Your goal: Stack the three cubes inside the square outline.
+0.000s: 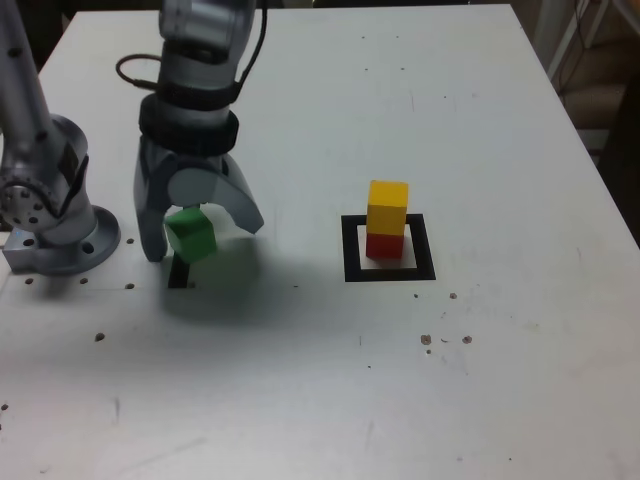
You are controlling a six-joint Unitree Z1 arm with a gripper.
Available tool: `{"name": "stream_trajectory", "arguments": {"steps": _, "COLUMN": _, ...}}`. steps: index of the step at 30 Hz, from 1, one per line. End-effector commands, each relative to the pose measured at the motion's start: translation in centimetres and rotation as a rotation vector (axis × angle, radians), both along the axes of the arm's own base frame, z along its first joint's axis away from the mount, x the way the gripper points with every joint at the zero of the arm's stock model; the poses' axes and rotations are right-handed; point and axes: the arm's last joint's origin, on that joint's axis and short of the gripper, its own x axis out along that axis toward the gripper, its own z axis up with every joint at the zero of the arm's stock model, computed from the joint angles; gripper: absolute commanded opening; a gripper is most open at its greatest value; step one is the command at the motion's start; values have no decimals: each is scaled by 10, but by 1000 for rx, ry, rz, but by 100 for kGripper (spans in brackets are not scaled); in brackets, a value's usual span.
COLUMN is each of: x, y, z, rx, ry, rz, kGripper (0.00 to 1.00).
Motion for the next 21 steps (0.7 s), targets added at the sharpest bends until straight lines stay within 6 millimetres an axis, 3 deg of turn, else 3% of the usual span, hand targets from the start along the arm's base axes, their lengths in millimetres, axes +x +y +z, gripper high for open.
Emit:
{"name": "stream_trajectory", "arguments": {"steps": 1, "x": 1, "y": 3, "z": -3, "rx": -5, "ry": 9, "rz": 6, "kGripper": 94}}
{"name": "stream_trajectory", "arguments": {"steps": 10, "x": -2, "y": 18, "z": -12, "rx": -49, "ry": 44, "rz": 35, "kGripper": 87}}
{"name": "stream_trajectory", "arguments": {"steps": 21, "x": 3, "y": 22, "z": -18, "rx": -62, "ry": 42, "rz": 36, "kGripper": 51}}
